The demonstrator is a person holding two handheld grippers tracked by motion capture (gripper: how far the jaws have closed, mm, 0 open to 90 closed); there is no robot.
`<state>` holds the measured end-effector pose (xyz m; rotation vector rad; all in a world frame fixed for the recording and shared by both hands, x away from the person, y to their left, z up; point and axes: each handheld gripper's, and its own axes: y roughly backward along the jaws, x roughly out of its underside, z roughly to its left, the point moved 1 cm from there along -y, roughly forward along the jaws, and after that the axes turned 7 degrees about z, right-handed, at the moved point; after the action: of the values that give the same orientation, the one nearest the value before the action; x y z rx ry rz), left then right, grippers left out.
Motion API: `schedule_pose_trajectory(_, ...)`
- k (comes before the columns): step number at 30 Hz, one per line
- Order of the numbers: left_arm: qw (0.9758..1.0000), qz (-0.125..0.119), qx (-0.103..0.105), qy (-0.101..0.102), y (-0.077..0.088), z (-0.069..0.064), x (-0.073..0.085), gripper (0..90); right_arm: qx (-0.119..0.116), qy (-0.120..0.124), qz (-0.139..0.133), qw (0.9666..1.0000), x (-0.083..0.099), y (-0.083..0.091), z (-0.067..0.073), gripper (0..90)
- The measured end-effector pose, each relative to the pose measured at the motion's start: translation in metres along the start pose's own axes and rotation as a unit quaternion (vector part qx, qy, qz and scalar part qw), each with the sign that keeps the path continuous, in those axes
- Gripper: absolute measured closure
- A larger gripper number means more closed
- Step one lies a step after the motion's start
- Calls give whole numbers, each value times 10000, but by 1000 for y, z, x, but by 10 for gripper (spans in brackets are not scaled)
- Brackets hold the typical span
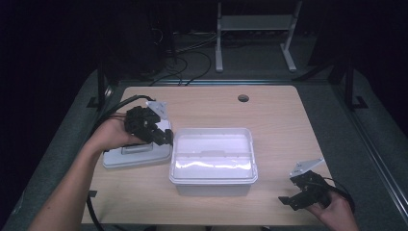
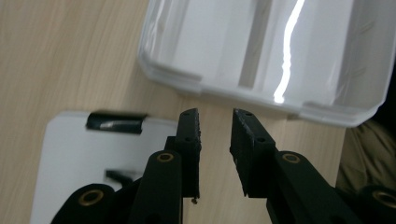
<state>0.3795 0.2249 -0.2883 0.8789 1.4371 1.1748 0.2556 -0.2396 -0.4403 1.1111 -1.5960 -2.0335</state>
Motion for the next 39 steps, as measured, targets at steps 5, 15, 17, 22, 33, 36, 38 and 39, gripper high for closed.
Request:
schedule_pose_trajectory(5, 9996, 2, -56, 260, -2, 8, 24, 692, 0, 7, 24, 10000, -1, -1, 1, 160)
schedule_pose_trajectory(15, 9970, 94, -153, 752, -27, 26, 76, 623, -13, -1, 81, 10000, 0, -4, 0, 160)
schedule_pose_trajectory(17, 9965, 84, -138, 824, -31, 31, 84, 618, -21, 0, 84, 10000, 0, -4, -1, 160)
schedule_pose_trajectory(22, 9953, 119, -139, 954, -40, 43, 98, 607, -34, 1, 101, 9999, -1, -6, -1, 160)
schedule_pose_trajectory(33, 9932, 183, -141, 1142, -63, 61, 116, 588, -62, 14, 158, 9999, -4, -9, -1, 160)
schedule_pose_trajectory(36, 9921, 203, -189, 1222, -68, 66, 119, 573, -70, 45, 190, 9998, -5, -10, 0, 160)
schedule_pose_trajectory(38, 9917, 258, -236, 1235, -72, 67, 119, 516, -80, 62, 193, 9998, -6, -10, 0, 160)
schedule_pose_trajectory(39, 9918, 299, -228, 1220, -74, 68, 119, 513, -85, 63, 199, 9997, -6, -11, 0, 160)
